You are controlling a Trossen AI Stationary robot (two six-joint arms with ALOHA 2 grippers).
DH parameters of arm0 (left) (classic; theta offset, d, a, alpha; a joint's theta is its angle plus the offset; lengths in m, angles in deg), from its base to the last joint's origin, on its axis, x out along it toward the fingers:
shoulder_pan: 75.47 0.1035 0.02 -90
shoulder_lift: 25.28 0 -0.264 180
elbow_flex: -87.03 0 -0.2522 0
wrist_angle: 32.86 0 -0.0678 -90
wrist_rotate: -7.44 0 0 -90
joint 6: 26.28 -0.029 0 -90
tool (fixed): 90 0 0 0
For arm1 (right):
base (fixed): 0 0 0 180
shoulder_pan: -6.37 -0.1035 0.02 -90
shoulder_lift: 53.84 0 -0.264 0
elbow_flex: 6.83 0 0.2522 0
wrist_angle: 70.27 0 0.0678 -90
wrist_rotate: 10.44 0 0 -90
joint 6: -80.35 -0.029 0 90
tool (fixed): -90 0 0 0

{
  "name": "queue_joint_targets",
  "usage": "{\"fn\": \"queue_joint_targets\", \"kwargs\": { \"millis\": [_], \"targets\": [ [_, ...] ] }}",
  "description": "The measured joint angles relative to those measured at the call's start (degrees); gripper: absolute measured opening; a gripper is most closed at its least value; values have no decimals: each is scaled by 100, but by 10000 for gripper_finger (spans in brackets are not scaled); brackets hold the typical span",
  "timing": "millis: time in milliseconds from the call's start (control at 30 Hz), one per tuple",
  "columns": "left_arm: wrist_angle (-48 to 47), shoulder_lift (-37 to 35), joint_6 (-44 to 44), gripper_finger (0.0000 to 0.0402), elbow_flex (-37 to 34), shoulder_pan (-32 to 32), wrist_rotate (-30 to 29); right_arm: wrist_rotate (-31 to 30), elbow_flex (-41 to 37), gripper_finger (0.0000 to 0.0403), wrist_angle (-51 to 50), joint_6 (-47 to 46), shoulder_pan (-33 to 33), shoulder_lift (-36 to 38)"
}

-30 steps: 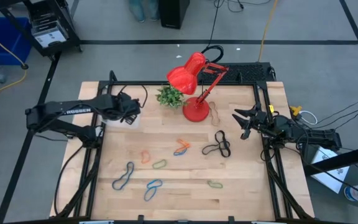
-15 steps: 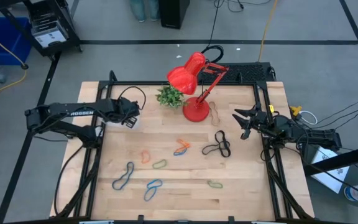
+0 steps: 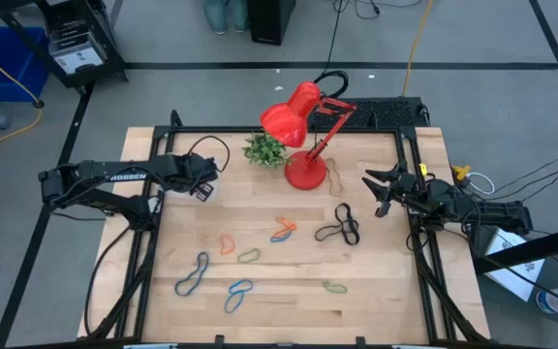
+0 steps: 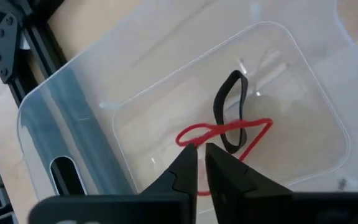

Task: Pick and place rubber bands into bin
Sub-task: Put the red rubber band into the transparent bin, then put the orange rubber band into the transparent bin

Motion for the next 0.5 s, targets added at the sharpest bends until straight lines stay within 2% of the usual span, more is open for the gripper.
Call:
{"fn": "queue_joint_targets", "kwargs": {
  "millis": [133, 300, 500],
  "targets": [
    [-1, -11, 169, 67, 0, 0, 31, 0, -1, 114, 1, 0, 1, 0],
    [-1, -17, 219, 118, 0, 0, 135, 0, -1, 114, 0, 0, -1, 0],
    [-139, -15, -253, 174, 174, -14, 339, 0, -1, 114, 0, 0, 0, 1]
  ]
}}
